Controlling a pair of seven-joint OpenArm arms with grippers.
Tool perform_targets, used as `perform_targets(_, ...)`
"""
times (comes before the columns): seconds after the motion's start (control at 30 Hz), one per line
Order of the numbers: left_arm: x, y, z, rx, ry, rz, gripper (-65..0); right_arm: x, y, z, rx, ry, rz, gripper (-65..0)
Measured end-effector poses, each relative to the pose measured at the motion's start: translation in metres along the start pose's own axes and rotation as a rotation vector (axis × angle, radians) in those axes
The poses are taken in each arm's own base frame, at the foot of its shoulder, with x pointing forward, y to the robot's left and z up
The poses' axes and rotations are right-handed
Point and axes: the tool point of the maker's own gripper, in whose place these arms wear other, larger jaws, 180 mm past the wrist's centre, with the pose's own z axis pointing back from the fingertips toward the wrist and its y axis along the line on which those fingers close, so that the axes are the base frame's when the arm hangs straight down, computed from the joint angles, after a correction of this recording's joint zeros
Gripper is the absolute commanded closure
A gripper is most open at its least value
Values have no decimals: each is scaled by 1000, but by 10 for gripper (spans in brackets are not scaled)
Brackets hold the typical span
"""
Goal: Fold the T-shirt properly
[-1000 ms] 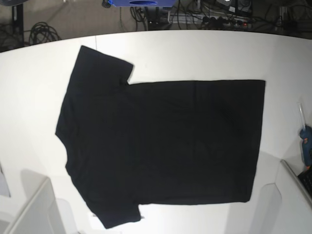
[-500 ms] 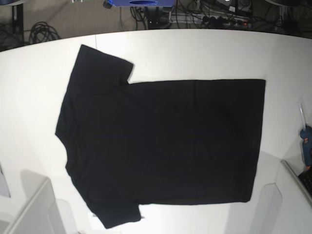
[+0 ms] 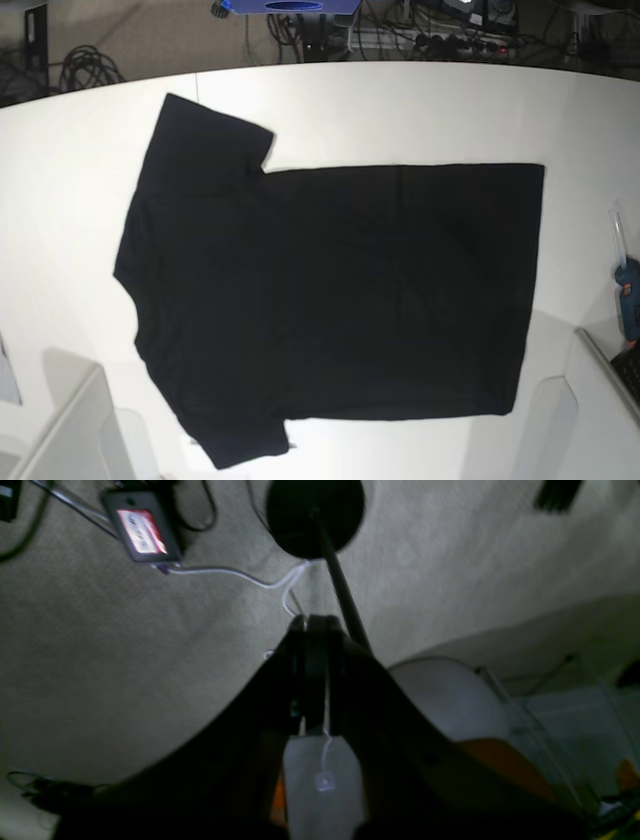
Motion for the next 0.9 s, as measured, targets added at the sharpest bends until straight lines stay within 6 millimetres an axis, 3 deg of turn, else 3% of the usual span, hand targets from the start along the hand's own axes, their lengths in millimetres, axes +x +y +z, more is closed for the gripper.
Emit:
perform_targets(0.07,9,-14,11,-65,-40,-6,0,1,-4,13,-9,-36,-3,0)
perform_targets(0.1,18,-10,16,-59,-72,-7,0,5,-7,21,-13,-61,-6,0)
perform_targets(0.3,65,44,54,69,-233,42,0,36,-16,68,-49,-172,-78,0)
perform_targets(0.43,88,63,87,109,-317,61,0,55,-23,100,-72,-264,-98,0)
perform_targets(0.6,127,100,128,203,-438,51,0,87,-24,136,-81,-389,-112,0)
perform_targets(0.67,142,108,142,237,-492,63,0,97,-25,145,-80,-406,-111,0)
perform_targets(0.9,160,128,167,361,-577,161,0,137,-30,174,-88,-471,-122,0)
